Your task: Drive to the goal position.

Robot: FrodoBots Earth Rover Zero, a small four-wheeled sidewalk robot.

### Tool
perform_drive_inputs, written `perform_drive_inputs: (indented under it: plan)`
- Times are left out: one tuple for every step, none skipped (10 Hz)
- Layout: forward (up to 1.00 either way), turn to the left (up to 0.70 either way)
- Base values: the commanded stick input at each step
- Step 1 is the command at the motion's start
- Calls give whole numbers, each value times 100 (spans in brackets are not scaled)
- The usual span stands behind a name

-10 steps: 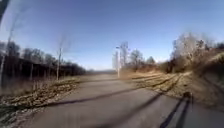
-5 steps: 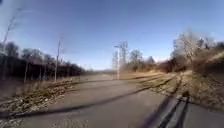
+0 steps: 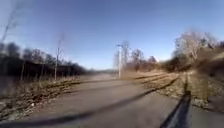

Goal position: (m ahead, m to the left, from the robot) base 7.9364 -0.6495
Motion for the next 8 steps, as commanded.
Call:
perform_drive_inputs:
  plan:
    - [100, 0]
    - [100, 0]
    - [100, 0]
    - [100, 0]
    - [100, 0]
    - [100, 0]
    - [100, 0]
    - [100, 0]
